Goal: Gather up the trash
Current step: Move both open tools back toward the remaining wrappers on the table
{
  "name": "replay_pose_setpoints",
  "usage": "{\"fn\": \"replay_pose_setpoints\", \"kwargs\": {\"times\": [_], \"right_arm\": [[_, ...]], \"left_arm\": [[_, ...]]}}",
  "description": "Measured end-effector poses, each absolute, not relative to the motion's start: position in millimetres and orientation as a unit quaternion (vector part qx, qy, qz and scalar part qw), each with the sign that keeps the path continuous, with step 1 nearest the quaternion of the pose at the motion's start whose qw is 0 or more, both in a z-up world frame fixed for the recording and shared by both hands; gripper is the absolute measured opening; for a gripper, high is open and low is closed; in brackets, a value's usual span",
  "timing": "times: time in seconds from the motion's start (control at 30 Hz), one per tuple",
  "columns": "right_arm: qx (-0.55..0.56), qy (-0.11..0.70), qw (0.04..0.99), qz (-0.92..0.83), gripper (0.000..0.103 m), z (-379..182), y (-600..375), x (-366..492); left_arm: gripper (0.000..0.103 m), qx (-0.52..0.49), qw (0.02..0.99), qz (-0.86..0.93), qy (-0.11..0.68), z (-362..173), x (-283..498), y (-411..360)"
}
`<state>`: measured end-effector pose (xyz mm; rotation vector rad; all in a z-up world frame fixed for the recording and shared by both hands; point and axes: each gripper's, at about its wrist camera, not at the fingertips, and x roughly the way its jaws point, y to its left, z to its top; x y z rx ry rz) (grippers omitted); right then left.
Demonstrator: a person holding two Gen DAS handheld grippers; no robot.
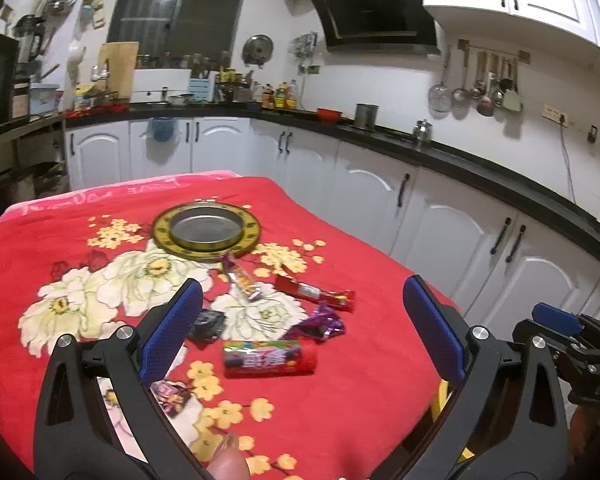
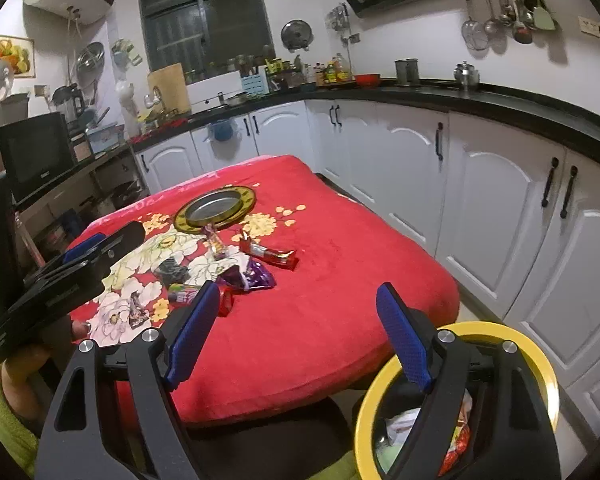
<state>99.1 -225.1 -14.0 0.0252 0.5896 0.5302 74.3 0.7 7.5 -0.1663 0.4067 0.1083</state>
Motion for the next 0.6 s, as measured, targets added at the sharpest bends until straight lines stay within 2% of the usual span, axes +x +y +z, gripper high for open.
{"fn": "replay_pose_setpoints", "kwargs": {"times": [0.6], "right_arm": [[-0.008, 0.291, 0.906, 0.307, 0.078, -20.8, -154.8, 124.3]], "left_arm": [[0.092, -0.138, 0.957, 0.139, 0.215, -3.4, 74.3, 70.1]]}}
